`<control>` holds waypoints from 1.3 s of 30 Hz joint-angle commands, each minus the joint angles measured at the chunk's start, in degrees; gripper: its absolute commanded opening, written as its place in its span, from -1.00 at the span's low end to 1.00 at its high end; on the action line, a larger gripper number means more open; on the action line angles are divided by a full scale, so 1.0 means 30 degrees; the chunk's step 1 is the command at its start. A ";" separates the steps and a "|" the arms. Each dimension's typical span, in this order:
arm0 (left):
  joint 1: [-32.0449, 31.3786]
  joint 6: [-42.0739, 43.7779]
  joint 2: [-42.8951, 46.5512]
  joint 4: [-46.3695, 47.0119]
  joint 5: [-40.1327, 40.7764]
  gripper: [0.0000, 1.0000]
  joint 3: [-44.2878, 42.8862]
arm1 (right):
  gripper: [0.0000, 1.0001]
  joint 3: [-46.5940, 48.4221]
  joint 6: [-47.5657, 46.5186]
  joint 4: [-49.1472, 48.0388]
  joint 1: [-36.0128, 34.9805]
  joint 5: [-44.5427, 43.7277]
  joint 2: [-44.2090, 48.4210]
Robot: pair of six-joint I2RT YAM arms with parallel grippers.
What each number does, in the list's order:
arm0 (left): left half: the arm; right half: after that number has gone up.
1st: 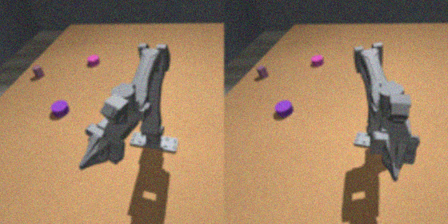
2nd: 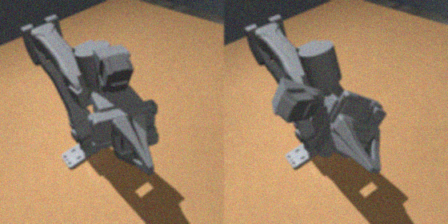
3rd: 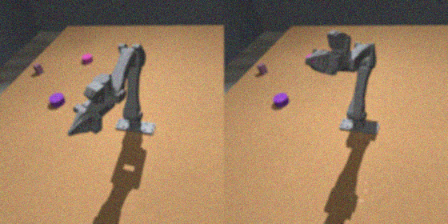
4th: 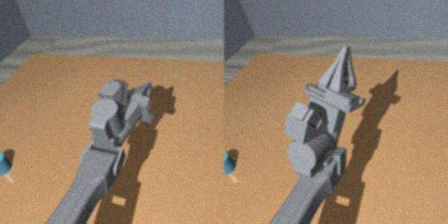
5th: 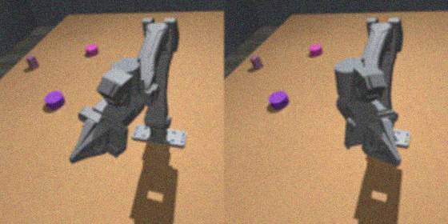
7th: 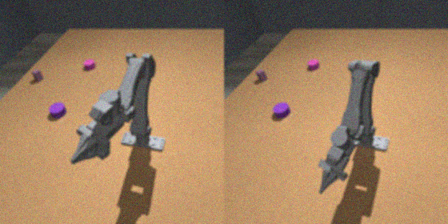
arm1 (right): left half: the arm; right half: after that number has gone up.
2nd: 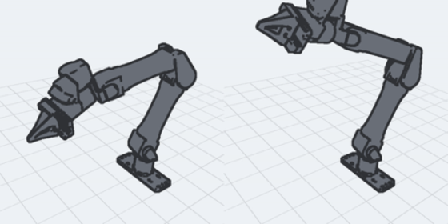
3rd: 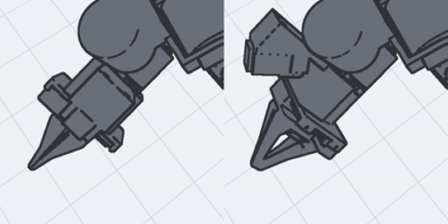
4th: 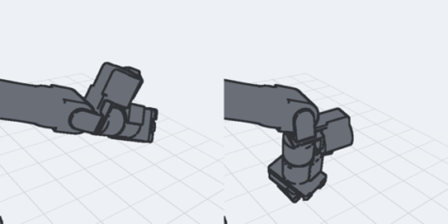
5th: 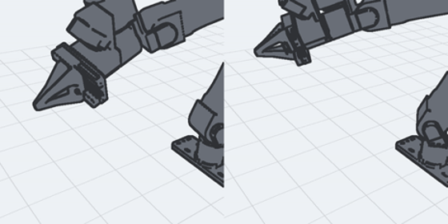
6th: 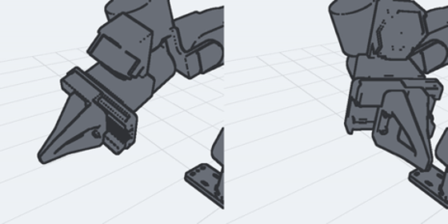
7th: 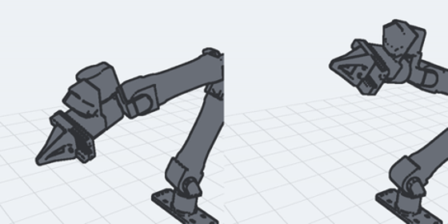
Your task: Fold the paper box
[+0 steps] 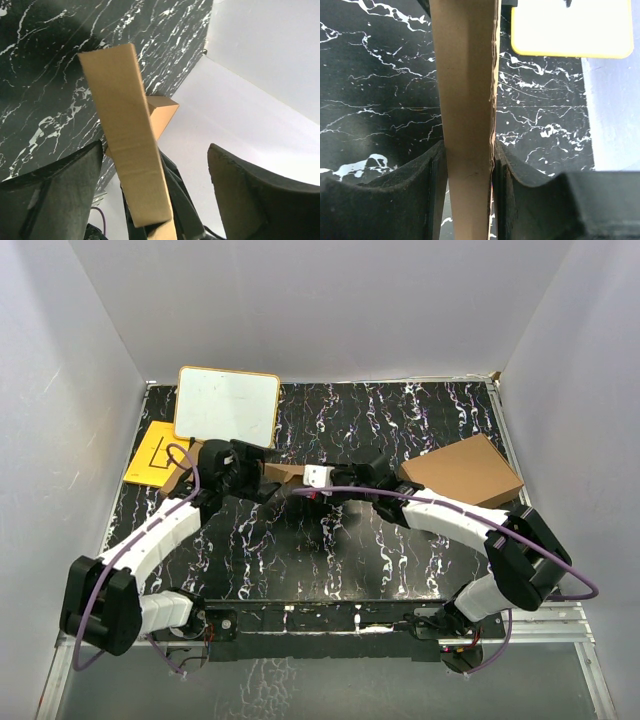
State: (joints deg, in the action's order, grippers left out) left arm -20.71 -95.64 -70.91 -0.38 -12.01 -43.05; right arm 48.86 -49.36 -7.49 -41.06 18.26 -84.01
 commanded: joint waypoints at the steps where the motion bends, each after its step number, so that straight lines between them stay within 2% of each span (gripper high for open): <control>1: 0.0076 0.0664 0.2156 -0.0774 0.0895 0.75 -0.0004 | -0.36 0.0980 0.2328 -0.0635 0.0667 0.1044 0.0406; 6: 0.0077 0.2779 0.4580 -0.1738 0.2677 0.91 0.0135 | -0.36 0.1978 0.5857 -0.0068 0.2439 0.3605 0.0464; 10: 0.0126 0.6087 0.6055 -0.1414 0.3516 0.94 0.0768 | -0.38 0.2900 1.0396 -0.0002 0.4400 0.6561 0.0168; 15: 0.0133 1.1291 0.7133 0.1703 0.1884 0.94 0.2477 | -0.39 0.4585 1.6460 0.0190 0.6637 1.0521 -0.1394; 19: 0.0135 1.3944 0.7872 0.1287 0.1445 0.94 0.2885 | -0.39 0.5590 2.1944 -0.0162 0.7648 1.4249 -0.3491; 21: 0.0118 1.4880 0.8047 0.0293 0.1610 0.94 0.2796 | -0.39 0.5434 2.5302 -0.1162 0.7656 1.5573 -0.4564; 24: 0.0134 1.5903 0.7991 -0.0480 0.1461 0.94 0.2899 | -0.39 0.3825 3.0874 -0.6041 0.7442 1.6305 -0.6196; 26: 0.0131 1.6230 0.7775 -0.0914 0.1294 0.94 0.3068 | -0.38 0.3035 3.3203 -0.8076 0.7124 1.5971 -0.7099; 30: 0.0135 1.6615 0.7259 -0.1478 0.1082 0.94 0.3538 | -0.35 0.2400 3.5148 -0.8518 0.6209 1.4580 -0.8391; 34: 0.0117 1.6635 0.7012 -0.1774 0.1298 0.94 0.3949 | -0.29 0.2013 3.5696 -0.8123 0.5531 1.3701 -0.9368; 36: 0.0135 1.6589 0.6883 -0.1755 0.1383 0.94 0.4124 | -0.11 0.1912 3.5270 -0.7540 0.5273 1.3346 -0.9507; 39: 0.0135 1.6607 0.6586 -0.1867 0.1497 0.94 0.4161 | 0.24 0.2282 3.2538 -0.5297 0.5164 1.2944 -0.9447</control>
State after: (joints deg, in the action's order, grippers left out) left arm -20.69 -47.07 -50.81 -5.28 -7.70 -30.81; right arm 54.48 53.06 -25.39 -25.41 59.20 -113.12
